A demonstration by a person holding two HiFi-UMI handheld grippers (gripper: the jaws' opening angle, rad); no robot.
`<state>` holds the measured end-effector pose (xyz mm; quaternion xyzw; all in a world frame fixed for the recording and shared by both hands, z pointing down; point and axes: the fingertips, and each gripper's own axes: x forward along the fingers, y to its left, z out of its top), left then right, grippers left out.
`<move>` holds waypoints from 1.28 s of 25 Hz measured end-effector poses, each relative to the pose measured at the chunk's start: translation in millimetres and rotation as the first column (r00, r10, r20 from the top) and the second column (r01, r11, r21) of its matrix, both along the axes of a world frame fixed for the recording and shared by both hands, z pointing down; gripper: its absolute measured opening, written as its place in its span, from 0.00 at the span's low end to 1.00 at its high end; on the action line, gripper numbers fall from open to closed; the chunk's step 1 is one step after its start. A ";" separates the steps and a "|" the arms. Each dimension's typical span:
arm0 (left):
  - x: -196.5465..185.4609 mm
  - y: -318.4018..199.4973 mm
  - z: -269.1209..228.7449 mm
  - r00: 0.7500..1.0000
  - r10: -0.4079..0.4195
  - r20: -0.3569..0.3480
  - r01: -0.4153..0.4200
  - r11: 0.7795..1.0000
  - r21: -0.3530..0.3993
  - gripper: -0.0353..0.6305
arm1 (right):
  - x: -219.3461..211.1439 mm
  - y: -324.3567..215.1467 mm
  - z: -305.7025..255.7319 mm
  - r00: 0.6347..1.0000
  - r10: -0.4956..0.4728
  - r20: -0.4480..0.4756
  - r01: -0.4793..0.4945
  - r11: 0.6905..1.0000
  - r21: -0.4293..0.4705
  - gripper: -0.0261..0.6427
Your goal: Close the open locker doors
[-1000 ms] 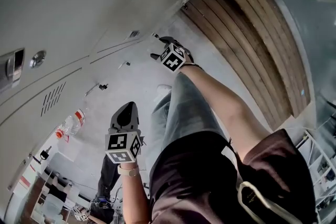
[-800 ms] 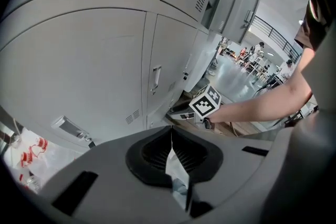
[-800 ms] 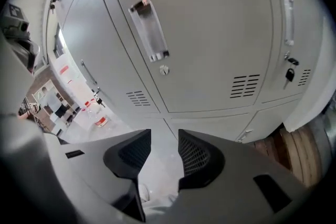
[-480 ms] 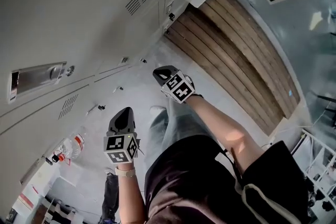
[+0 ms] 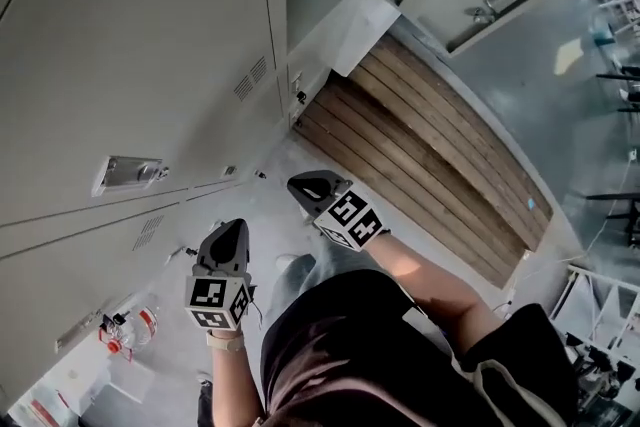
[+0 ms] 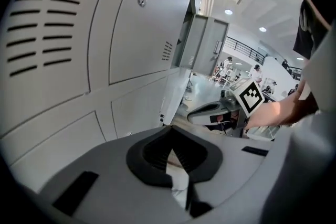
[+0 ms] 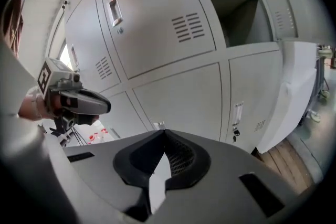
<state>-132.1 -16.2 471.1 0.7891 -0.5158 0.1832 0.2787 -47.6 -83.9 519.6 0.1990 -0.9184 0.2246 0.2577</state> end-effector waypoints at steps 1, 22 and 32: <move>3.3 -2.8 -9.9 1.000 0.017 -0.005 -0.017 1.000 0.016 0.08 | 2.5 0.8 -14.7 1.000 0.014 0.018 -0.014 1.000 0.005 0.08; -1.7 -20.7 -162.4 1.000 -0.006 -0.008 0.008 0.919 0.394 0.08 | 6.0 14.4 -221.7 0.953 0.029 0.302 -0.126 0.944 0.306 0.08; -7.5 -10.0 -174.7 0.999 -0.037 0.038 0.017 0.898 0.440 0.08 | -6.6 35.1 -221.4 0.955 0.014 0.296 -0.119 0.933 0.339 0.08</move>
